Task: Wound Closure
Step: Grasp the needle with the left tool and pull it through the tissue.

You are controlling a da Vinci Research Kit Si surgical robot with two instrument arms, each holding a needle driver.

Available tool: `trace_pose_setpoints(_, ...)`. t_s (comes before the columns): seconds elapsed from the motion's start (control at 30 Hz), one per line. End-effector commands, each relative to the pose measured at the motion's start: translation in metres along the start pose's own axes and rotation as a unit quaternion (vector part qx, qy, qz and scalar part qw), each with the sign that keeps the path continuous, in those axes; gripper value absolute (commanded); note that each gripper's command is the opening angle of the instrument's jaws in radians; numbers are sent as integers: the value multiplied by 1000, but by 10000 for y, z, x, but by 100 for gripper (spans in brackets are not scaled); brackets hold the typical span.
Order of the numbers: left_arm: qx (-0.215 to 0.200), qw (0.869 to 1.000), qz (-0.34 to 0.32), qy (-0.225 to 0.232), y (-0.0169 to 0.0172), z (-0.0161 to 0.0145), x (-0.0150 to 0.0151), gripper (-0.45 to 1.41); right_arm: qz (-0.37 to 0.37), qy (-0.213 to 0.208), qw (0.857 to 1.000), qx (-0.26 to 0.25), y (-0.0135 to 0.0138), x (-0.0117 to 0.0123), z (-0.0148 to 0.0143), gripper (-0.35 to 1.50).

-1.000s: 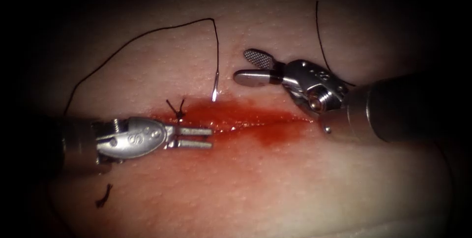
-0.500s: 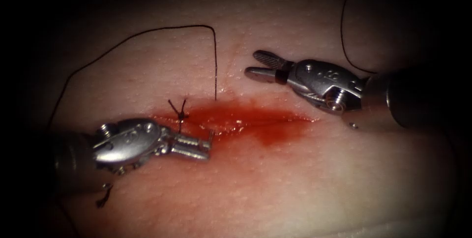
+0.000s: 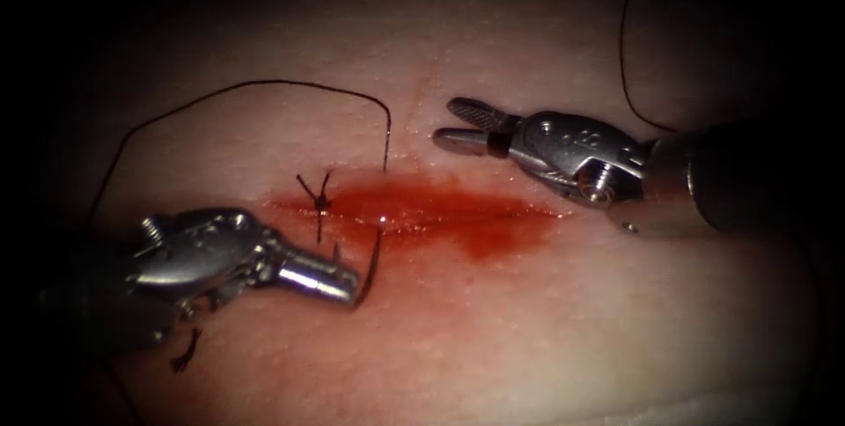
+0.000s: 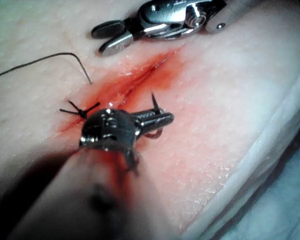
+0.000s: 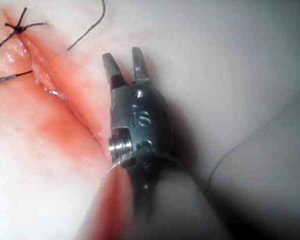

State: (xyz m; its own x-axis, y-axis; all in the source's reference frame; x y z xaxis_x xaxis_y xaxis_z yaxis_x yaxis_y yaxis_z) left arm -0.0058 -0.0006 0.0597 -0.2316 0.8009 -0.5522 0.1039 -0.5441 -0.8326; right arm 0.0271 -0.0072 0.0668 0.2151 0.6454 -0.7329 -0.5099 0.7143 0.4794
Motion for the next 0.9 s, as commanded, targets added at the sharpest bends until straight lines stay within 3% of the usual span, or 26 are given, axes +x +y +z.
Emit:
trace_pose_setpoints(0.03,-1,1000,20,3,-2,4,0,-45,-1,1,1000,1,-1,-4,8,22)
trace_pose_setpoints(0.2,-10,988,155,9,17,2,21,-45,-7,2,1000,1,-1,-5,8,24)
trace_pose_setpoints(0.33,24,967,253,18,24,-3,43,-45,-7,2,1000,1,-2,-5,8,27)
trace_pose_setpoints(0.37,52,954,295,16,22,-8,54,-45,-7,2,1000,2,-2,-6,8,27)
trace_pose_setpoints(0.47,86,933,349,26,16,-20,75,-45,-8,3,1000,4,-3,-8,8,27)
trace_pose_setpoints(0.67,128,909,395,42,2,-38,106,-45,-11,5,1000,11,-5,-12,7,26)
trace_pose_setpoints(0.9,164,899,401,70,-13,-54,133,-45,-12,1,1000,15,-6,-14,6,26)
